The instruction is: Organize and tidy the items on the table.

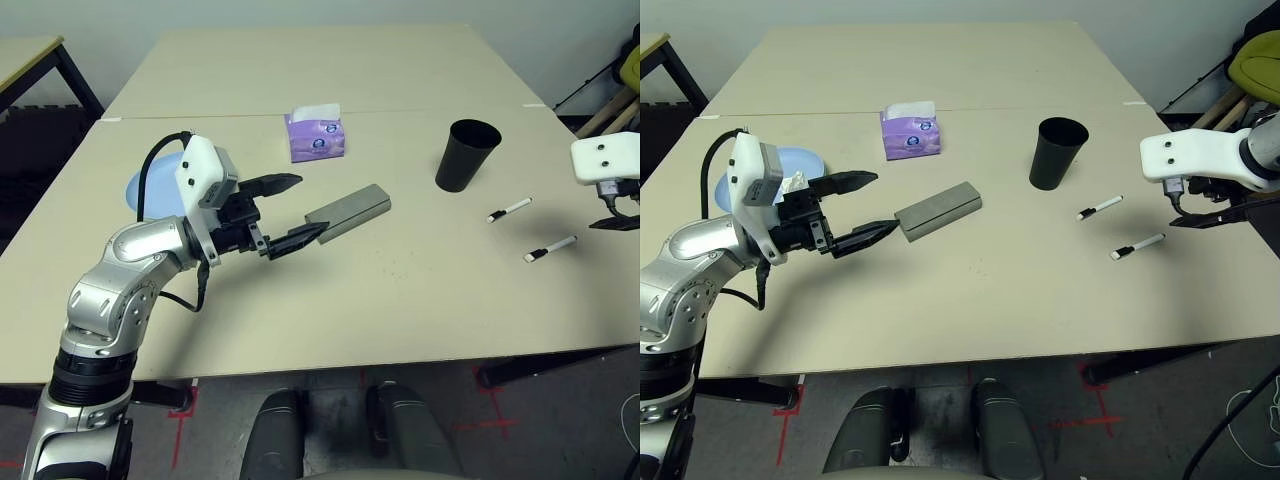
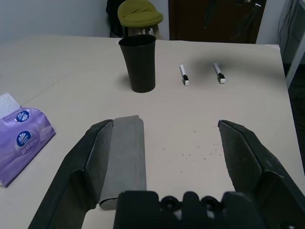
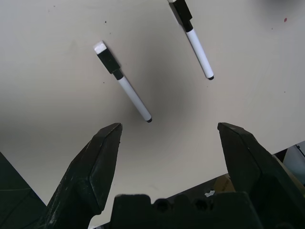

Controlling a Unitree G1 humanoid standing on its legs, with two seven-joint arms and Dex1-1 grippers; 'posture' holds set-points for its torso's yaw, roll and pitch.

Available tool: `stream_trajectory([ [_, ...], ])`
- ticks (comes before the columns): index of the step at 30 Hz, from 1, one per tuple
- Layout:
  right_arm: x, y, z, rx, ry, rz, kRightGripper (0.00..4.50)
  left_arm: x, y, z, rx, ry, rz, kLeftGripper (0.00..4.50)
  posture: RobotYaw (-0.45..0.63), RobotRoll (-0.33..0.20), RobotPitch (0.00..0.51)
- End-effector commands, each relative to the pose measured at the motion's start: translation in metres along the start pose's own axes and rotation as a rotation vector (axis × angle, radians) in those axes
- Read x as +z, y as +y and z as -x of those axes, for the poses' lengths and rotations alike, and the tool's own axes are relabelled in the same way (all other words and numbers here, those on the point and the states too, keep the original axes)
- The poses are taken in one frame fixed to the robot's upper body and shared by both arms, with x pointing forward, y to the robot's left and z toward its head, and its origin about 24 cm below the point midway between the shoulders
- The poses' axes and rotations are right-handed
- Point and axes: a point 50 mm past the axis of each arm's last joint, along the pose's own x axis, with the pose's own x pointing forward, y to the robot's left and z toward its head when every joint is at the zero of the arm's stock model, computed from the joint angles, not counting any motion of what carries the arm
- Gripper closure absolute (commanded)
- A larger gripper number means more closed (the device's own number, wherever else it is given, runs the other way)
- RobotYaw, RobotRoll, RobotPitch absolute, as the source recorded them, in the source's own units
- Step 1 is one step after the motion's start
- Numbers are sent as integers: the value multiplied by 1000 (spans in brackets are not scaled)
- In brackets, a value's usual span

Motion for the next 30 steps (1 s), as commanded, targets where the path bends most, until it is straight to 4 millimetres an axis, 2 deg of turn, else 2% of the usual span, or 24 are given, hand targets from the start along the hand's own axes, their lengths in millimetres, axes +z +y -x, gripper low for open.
stream_trajectory([
  [1, 1, 3, -1, 27, 4, 13, 0, -3, -3, -1, -28, -2, 10, 18, 11, 0, 85],
  [12, 8, 14, -16, 150, 7, 92, 0, -4, -2, -2, -30, 0, 15, 18, 7, 0, 87],
  [18, 20, 12, -27, 219, 31, 202, 0, -3, -2, -2, -30, 2, 17, 18, 5, 0, 94],
  [24, 42, 3, -43, 277, 32, 316, 0, -4, -4, -3, -35, 6, 19, 18, 6, 0, 98],
  [30, 49, 5, -55, 333, 55, 391, 0, -4, -6, -4, -39, 8, 17, 18, 6, 0, 98],
])
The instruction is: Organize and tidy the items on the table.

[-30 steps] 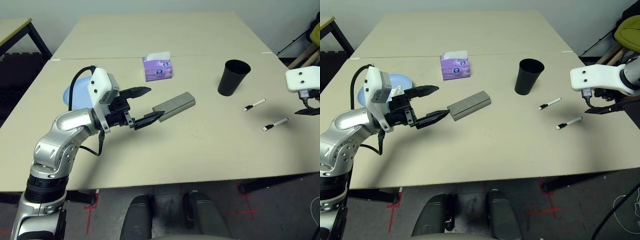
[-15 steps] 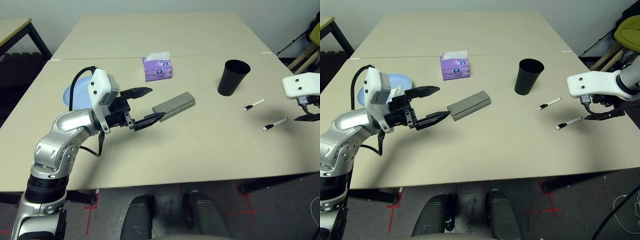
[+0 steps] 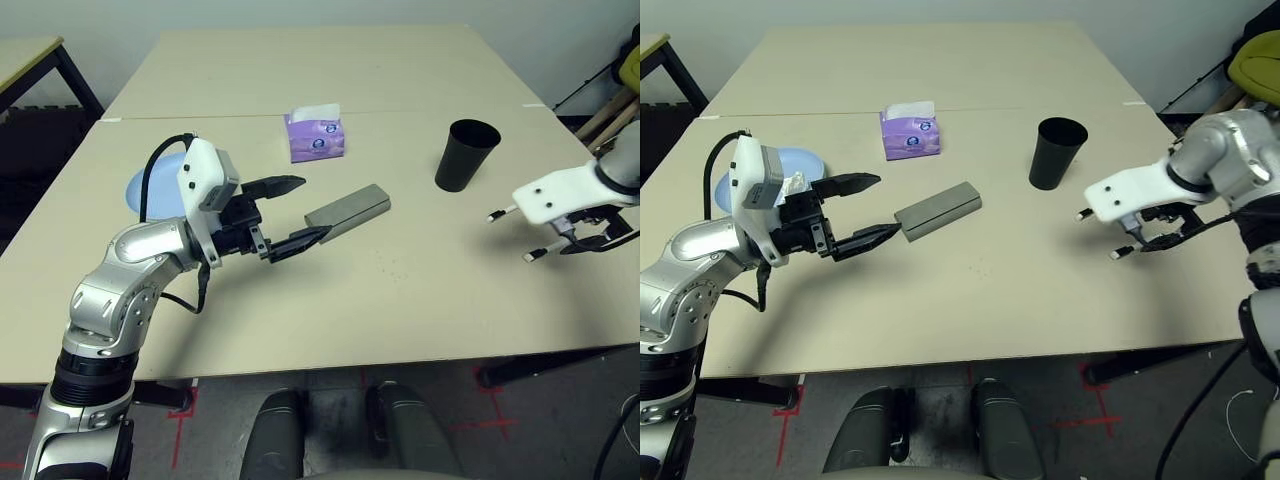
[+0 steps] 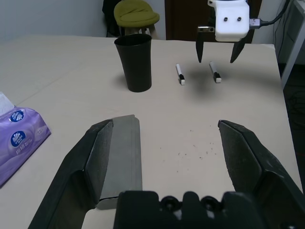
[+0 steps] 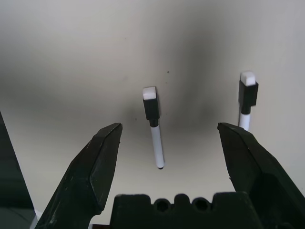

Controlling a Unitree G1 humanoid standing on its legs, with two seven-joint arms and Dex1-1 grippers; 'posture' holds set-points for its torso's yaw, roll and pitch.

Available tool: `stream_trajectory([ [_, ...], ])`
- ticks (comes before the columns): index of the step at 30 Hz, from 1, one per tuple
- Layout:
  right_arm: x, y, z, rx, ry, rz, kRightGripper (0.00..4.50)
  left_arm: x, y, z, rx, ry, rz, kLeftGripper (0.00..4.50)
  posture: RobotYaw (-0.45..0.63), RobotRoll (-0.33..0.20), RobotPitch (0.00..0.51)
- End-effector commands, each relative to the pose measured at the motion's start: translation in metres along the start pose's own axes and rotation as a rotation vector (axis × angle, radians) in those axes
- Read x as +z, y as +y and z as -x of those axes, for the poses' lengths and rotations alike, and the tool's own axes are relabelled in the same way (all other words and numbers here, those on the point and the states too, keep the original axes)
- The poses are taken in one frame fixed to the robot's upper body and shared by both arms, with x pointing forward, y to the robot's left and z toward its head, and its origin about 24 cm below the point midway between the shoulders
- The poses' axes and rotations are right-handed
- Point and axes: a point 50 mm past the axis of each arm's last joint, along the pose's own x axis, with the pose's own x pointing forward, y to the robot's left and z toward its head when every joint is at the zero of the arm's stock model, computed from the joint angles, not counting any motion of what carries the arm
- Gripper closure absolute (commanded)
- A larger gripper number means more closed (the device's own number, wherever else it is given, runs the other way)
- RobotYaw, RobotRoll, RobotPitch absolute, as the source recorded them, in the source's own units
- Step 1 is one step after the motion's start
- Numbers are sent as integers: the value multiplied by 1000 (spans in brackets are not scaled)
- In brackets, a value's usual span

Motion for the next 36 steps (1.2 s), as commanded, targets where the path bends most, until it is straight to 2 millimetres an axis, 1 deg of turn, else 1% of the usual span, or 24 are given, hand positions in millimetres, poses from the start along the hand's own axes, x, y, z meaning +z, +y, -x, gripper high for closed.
stream_trajectory([
  [1, 0, 1, -6, 41, 20, 28, 0, -2, -3, -2, -19, 8, 10, 18, 22, 0, 108],
  [16, -8, 9, -34, 79, 83, 22, 0, 0, -5, -4, -25, 6, 15, 18, 20, 0, 115],
  [28, -3, 10, -53, 87, 64, 30, 0, 2, -6, -5, -20, -1, 13, 18, 38, 0, 116],
  [36, -2, 11, -60, 91, 49, 5, 0, 5, -6, -6, -17, -19, 3, 18, 47, 0, 118],
])
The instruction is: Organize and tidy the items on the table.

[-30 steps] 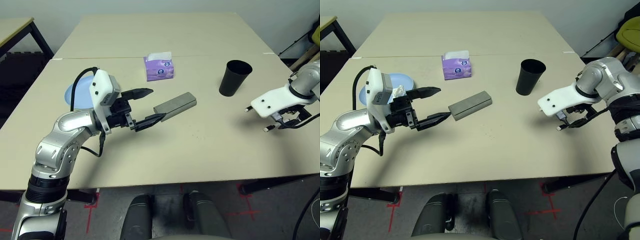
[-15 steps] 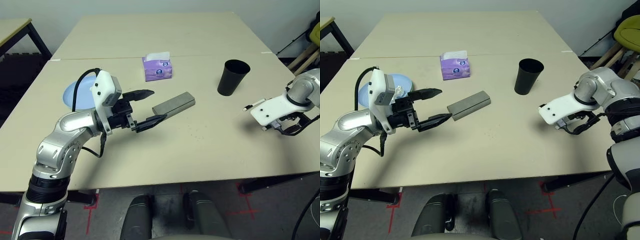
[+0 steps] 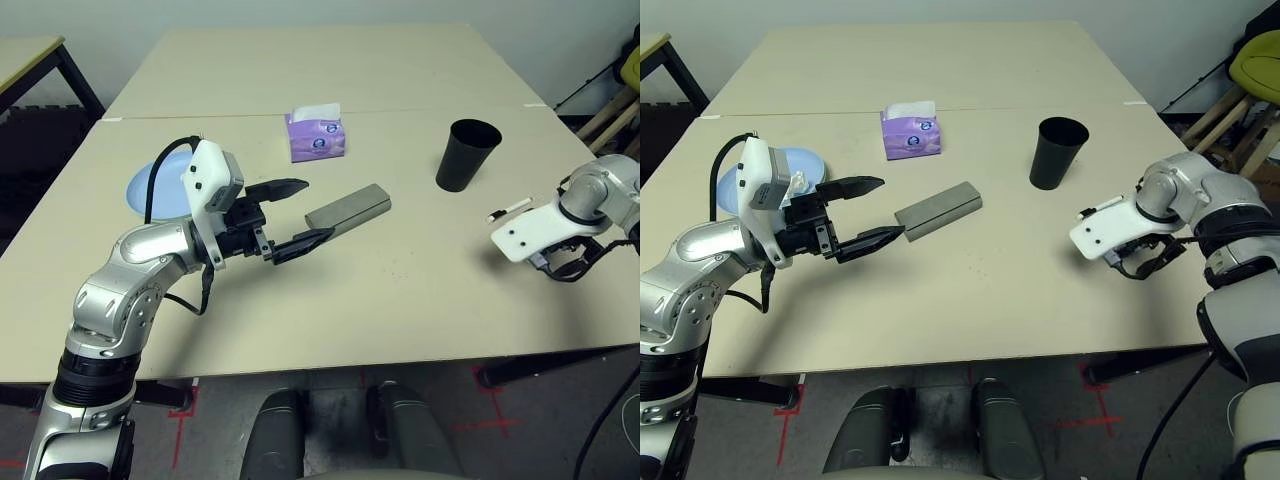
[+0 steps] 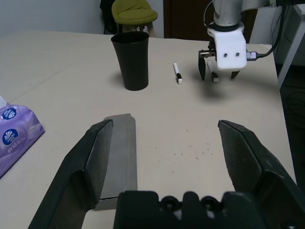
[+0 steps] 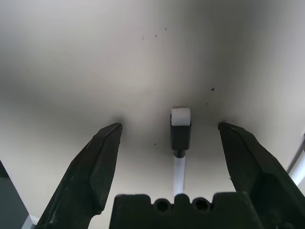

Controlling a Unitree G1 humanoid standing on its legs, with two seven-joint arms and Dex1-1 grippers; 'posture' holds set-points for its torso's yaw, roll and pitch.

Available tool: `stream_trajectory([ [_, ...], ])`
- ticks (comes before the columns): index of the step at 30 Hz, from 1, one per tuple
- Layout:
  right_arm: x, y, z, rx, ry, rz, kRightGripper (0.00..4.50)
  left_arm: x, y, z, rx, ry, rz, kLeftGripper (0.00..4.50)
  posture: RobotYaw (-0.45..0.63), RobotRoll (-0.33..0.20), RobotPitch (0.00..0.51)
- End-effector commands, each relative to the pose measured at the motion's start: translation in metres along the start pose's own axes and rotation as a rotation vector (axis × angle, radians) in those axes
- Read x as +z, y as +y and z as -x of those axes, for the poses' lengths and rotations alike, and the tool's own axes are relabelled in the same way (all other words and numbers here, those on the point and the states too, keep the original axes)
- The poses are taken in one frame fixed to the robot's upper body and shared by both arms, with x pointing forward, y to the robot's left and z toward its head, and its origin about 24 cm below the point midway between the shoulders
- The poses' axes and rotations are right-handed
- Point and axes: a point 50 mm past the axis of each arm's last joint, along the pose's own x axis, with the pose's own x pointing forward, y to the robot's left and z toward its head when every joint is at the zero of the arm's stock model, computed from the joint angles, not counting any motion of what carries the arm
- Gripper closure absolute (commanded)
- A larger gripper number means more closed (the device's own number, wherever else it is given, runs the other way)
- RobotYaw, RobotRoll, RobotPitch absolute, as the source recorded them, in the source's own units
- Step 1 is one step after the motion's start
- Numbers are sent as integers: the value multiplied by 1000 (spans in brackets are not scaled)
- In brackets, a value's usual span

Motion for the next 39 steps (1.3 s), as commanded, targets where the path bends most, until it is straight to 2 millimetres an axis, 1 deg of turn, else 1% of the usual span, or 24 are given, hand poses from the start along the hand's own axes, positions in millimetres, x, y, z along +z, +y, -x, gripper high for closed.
stream_trajectory([
  [1, -1, 4, -7, 16, -10, -25, 0, 6, -4, -3, -18, -25, -20, 18, 47, 0, 118],
  [4, -2, 6, -10, 18, -1, -19, 0, 6, -5, -4, -16, -27, -21, 18, 51, 0, 121],
  [5, -3, 6, -11, 16, 2, -17, 413, 6, -5, -4, -15, -27, -22, 0, 51, 0, 121],
  [6, -3, 7, -12, 15, 5, -17, 642, 6, -5, -4, -14, -28, -23, 0, 54, 0, 122],
  [8, -6, 8, -13, 15, 12, -21, 1315, 7, -5, -4, -8, -34, -26, 0, 54, 0, 122],
  [11, -7, 9, -12, 11, 12, -28, 2532, 8, -4, -4, -4, -38, -27, 0, 54, 0, 122],
  [15, -9, 8, -6, -15, 3, -38, 4071, 8, -4, -4, -2, -41, -28, 0, 47, 0, 127],
  [19, -10, 7, -2, -35, -14, -53, 4085, 6, -3, -5, -2, -41, -26, 0, 41, 0, 130],
  [23, -12, 1, 16, -83, -52, -80, 4085, 6, -3, -6, -1, -44, -26, 0, 39, 0, 131],
  [28, -9, -12, 54, -192, -154, -136, 4085, 3, -2, -6, 2, -42, -26, 0, 21, 0, 132],
  [31, -2, -25, 91, -299, -312, -221, 4085, 0, -1, -7, 2, -38, -22, 0, 9, 0, 130],
  [33, 1, -28, 104, -335, -377, -251, 4085, 0, -1, -7, 1, -37, -20, 0, 9, 0, 130],
  [36, 10, -35, 133, -428, -525, -309, 4085, -1, 0, -8, 1, -36, -21, 0, -2, 0, 131],
  [39, 16, -35, 152, -474, -622, -342, 4085, -1, 2, -9, 4, -35, -23, 0, -6, 0, 128],
])
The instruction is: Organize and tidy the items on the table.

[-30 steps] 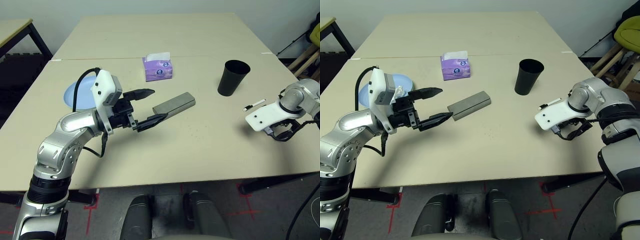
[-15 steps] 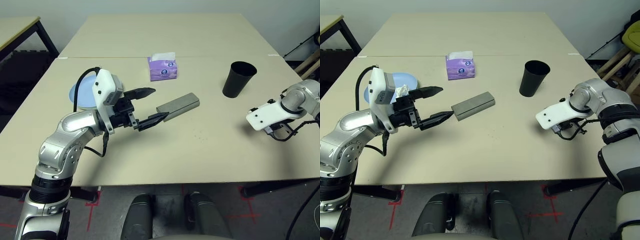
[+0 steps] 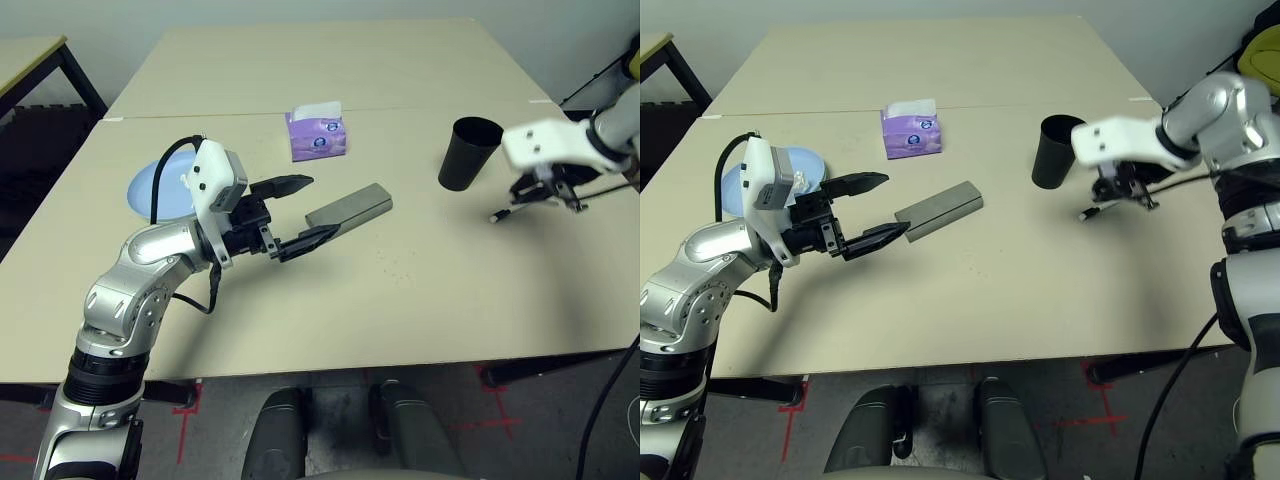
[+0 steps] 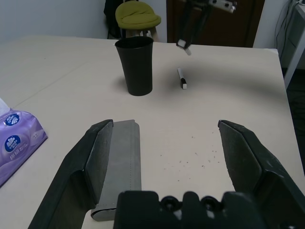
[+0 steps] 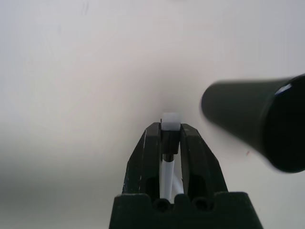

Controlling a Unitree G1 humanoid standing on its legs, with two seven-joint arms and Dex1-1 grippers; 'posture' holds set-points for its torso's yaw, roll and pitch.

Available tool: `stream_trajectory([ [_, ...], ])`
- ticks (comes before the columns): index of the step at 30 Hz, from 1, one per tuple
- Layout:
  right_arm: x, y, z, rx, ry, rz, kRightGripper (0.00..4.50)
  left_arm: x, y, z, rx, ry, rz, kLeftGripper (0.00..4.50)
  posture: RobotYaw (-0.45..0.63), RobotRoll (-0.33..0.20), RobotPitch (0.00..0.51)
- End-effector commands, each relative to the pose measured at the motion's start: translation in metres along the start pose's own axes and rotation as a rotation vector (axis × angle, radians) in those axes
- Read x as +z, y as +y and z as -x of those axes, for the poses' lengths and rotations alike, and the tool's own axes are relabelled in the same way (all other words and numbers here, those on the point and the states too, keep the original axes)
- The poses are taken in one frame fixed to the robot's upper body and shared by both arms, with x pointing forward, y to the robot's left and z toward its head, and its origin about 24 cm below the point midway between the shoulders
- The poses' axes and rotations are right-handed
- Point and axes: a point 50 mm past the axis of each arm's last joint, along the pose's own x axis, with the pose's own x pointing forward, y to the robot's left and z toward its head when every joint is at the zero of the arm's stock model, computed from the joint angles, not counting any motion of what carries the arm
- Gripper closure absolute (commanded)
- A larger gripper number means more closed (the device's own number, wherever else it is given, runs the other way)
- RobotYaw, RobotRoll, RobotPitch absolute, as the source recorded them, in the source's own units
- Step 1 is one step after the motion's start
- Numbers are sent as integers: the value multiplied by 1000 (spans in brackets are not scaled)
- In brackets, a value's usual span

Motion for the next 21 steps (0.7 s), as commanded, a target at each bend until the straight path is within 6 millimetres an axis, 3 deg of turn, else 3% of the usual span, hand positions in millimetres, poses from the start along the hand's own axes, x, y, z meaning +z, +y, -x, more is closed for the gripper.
stream_trajectory([
  [1, 18, -5, 19, -52, -124, -53, 4085, -1, 2, -3, -5, 2, -10, 0, -7, 0, 127],
  [7, 48, -15, 40, -131, -314, -113, 4085, -2, 5, -4, -1, -2, -13, 0, -15, 0, 120],
  [11, 60, -30, 50, -286, -430, -148, 4085, -2, 6, -5, 2, -5, -18, 0, -19, 0, 115],
  [21, 46, -48, 30, -678, -418, -113, 4085, -5, 6, -7, 0, 3, -29, 0, -26, 0, 112],
])
